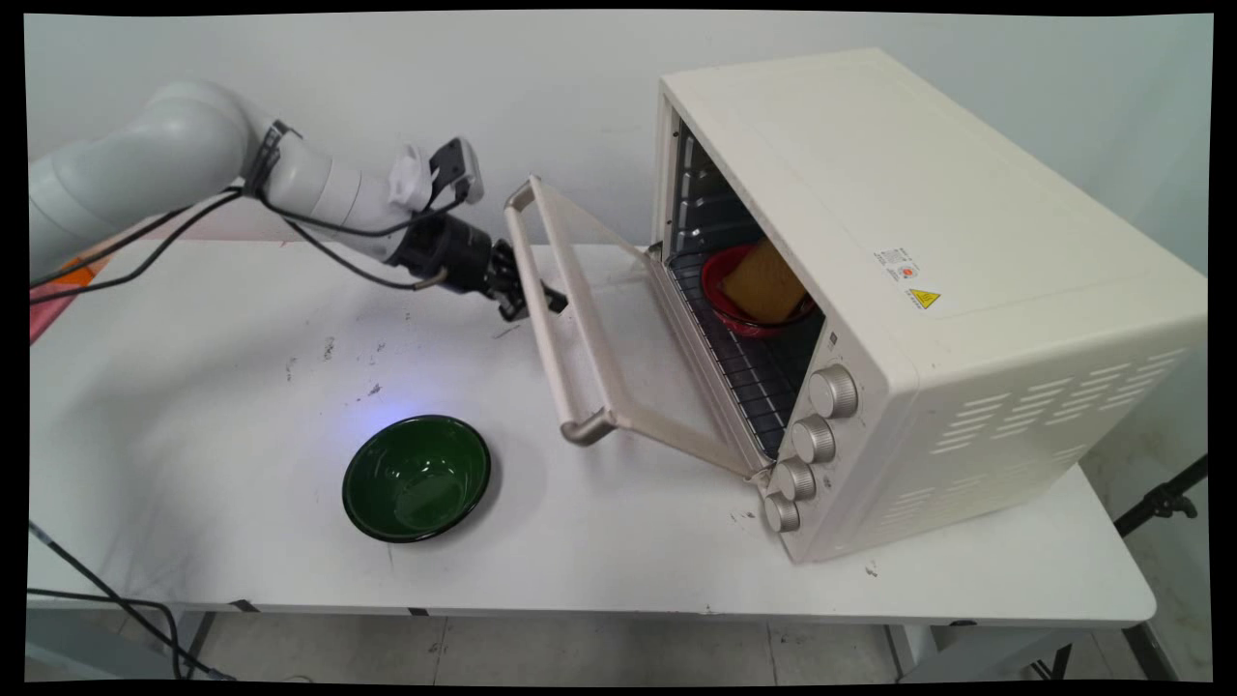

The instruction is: Close the oven

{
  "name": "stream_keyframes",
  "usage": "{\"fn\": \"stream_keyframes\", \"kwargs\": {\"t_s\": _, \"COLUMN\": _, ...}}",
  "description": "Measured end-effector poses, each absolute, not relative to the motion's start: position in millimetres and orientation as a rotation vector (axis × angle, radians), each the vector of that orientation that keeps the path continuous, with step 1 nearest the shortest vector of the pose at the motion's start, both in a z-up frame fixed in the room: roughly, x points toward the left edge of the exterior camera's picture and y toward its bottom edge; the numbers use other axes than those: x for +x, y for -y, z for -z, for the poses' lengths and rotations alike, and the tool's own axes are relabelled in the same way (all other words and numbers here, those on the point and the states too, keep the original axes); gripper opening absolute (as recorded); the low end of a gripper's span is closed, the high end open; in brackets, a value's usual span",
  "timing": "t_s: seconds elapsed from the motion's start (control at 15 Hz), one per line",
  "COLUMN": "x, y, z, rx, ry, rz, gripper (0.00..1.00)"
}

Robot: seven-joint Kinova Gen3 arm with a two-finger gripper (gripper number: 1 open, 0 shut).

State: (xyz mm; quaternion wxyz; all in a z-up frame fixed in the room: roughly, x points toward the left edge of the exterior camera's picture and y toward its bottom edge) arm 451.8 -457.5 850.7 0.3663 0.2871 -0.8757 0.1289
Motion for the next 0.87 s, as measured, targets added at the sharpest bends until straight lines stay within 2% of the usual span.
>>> {"fn": "stream_keyframes", "kwargs": {"t_s": 0.87, "x": 423, "y": 489, "z": -918, "rx": 0.677, "ry": 2.108, "rz": -0.395, "gripper": 0.00}}
